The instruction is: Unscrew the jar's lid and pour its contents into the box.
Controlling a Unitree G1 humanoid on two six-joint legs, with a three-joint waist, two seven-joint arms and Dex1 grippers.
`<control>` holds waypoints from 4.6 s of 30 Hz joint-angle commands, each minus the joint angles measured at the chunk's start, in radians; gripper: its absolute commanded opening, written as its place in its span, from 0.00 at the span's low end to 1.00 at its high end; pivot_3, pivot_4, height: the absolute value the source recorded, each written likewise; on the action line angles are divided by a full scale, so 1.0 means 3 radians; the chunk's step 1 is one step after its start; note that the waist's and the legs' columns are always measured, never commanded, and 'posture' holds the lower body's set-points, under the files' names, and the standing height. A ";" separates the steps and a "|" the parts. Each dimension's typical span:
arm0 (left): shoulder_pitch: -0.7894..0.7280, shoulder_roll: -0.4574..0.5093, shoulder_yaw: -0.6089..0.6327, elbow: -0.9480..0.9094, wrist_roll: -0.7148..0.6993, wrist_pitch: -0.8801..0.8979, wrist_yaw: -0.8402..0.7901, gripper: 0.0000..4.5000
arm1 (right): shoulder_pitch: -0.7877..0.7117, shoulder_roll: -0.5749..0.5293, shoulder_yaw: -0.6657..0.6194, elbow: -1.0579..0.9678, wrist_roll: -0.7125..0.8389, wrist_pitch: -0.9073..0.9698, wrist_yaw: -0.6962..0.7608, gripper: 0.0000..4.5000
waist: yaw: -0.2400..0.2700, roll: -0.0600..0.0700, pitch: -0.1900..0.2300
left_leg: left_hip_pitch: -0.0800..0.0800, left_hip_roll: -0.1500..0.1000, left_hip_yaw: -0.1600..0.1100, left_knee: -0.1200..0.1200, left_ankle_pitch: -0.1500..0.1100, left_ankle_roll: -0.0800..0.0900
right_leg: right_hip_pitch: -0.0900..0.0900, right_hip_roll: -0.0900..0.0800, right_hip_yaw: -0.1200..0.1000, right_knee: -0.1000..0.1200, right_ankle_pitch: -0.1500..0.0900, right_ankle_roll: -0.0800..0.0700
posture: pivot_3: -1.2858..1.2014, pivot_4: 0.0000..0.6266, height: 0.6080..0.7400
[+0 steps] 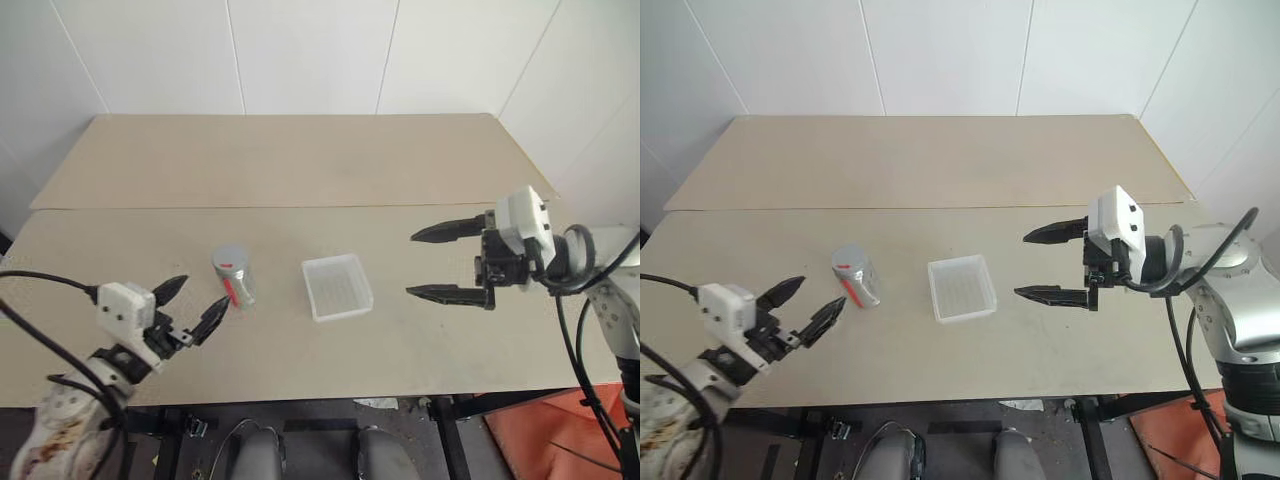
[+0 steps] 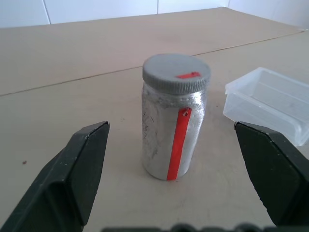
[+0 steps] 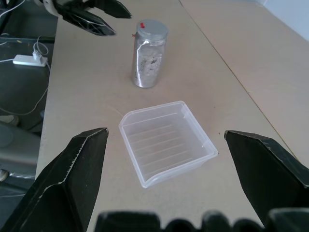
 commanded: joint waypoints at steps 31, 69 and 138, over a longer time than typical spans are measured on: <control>-0.0943 -0.0831 -0.0952 0.1252 0.1376 -0.1167 0.0965 1.00 | 0.0001 -0.0058 -0.0131 -0.0167 0.0114 -0.0074 0.0137 1.00 | 0.0005 0.0001 0.0000 | -0.0001 -0.0003 -0.0002 0.0002 0.0000 0.0000 | 0.0001 -0.0003 -0.0001 0.0002 0.0002 0.0003 | 0.52 0.24 1.00; -0.2428 0.0825 -0.0654 0.1556 -0.0636 0.0358 -0.1677 0.43 | -0.0932 0.0995 0.0384 -0.0160 0.0195 0.0773 -0.1127 1.00 | -0.0001 0.0002 0.0001 | -0.0006 -0.0002 -0.0003 0.0002 0.0001 -0.0001 | -0.0006 0.0001 -0.0003 0.0004 0.0001 0.0004 | 0.52 0.24 1.00; -0.3118 0.0572 -0.1169 0.2476 -0.0417 -0.0373 -0.3255 0.43 | -0.1638 0.1516 0.0820 0.1233 0.0079 -0.0396 0.0044 0.99 | -0.0011 0.0007 0.0004 | -0.0024 0.0006 -0.0009 0.0005 0.0001 0.0000 | -0.0021 0.0009 -0.0008 0.0011 0.0002 0.0003 | 0.52 0.24 1.00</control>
